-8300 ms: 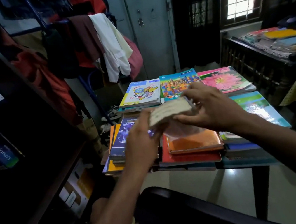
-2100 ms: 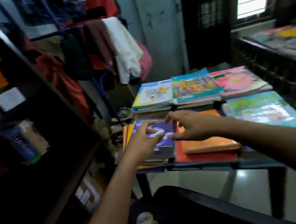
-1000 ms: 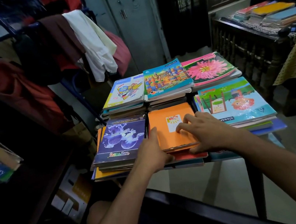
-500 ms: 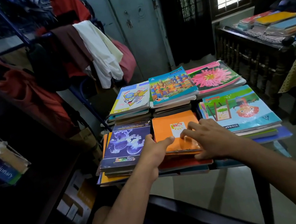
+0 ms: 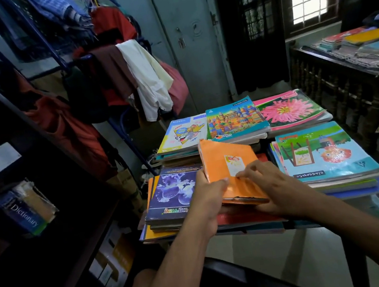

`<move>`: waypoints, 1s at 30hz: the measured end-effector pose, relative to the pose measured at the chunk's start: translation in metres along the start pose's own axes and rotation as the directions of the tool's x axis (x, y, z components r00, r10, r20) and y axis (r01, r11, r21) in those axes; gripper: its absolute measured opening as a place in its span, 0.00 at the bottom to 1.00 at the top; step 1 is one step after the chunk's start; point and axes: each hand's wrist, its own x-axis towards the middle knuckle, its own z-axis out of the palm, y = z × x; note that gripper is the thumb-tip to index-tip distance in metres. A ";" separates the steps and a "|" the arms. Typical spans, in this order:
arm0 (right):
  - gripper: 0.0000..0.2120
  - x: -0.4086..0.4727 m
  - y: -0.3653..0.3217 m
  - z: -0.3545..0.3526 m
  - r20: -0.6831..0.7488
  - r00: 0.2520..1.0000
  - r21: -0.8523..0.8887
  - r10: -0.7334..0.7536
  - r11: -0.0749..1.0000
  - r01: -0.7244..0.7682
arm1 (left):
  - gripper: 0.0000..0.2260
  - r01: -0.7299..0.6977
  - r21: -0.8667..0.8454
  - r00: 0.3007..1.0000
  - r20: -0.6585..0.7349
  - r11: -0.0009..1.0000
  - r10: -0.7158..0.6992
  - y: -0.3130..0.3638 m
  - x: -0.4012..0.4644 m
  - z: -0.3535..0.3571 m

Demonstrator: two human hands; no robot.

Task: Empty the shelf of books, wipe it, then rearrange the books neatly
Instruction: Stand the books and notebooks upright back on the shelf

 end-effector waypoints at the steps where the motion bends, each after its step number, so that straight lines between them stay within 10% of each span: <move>1: 0.33 0.000 -0.002 0.001 0.009 1.000 0.018 -0.004 1.000 0.003 | 0.14 0.009 0.019 1.000 0.001 1.000 -0.009 0.003 -0.001 -0.005; 9: 0.20 0.014 -0.011 -0.024 -0.077 0.993 -0.078 -0.091 0.993 0.085 | 0.31 0.095 0.170 0.993 0.053 0.981 -0.105 0.022 -0.012 -0.042; 17: 0.20 0.048 -0.058 -0.076 -0.127 0.973 -0.214 -0.193 0.963 0.163 | 0.16 0.032 -0.393 0.989 0.143 0.919 0.027 0.050 -0.019 -0.078; 21: 0.29 0.054 -0.071 -0.070 -0.075 0.956 -0.176 -0.282 0.948 0.266 | 0.04 -0.069 -0.357 0.998 -0.029 0.932 0.063 0.044 -0.023 -0.106; 30: 0.28 0.137 -0.181 0.044 -0.040 0.877 0.114 -0.479 0.870 0.480 | 0.13 -0.205 -0.409 0.900 -0.435 0.889 0.007 -0.011 -0.061 -0.249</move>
